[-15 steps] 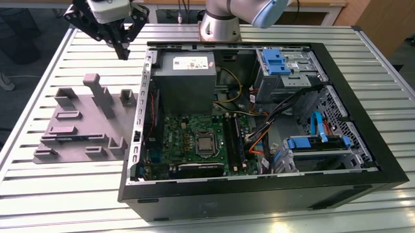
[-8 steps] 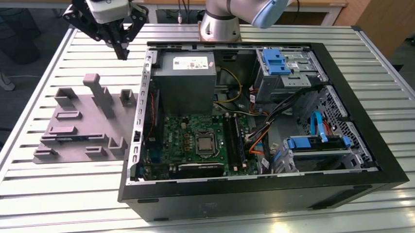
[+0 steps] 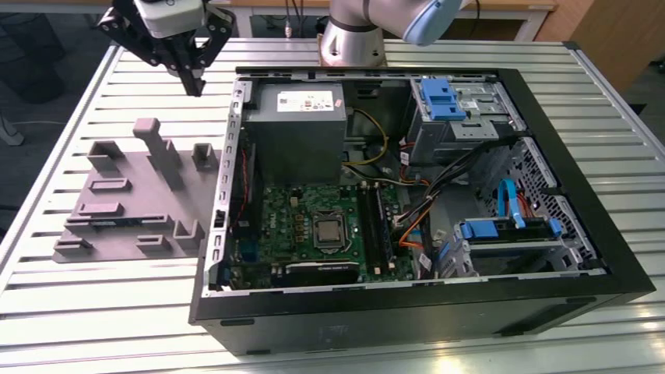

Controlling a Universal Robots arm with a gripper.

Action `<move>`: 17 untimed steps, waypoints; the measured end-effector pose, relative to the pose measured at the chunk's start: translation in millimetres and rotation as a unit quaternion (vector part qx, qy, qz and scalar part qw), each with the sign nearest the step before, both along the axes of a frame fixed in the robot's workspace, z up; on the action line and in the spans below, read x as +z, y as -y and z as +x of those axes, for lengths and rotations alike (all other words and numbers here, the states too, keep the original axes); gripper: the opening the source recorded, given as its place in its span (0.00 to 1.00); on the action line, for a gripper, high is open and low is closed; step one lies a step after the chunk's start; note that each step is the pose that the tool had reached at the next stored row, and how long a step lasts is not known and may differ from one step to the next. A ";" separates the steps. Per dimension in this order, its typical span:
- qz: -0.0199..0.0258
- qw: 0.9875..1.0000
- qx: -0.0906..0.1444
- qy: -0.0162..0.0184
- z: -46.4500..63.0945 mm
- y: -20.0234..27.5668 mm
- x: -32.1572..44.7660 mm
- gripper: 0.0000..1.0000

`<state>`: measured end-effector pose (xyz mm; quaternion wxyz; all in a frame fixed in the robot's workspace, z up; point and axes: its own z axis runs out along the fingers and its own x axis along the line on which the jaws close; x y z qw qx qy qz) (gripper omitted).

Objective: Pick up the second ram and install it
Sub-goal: 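Reach for the second ram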

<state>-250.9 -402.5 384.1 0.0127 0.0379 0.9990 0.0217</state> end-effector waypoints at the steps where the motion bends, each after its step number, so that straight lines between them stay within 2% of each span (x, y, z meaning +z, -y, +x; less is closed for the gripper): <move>1: 0.000 1.000 0.000 0.000 -0.3 0.0 0.0 0.11; 7: 0.000 1.000 0.000 0.000 -2.3 0.0 -0.1 0.11; 13: 0.000 1.000 0.000 0.000 -9.5 0.7 -0.2 0.11; 17: 0.000 1.000 0.000 0.000 -11.2 7.1 -0.5 0.11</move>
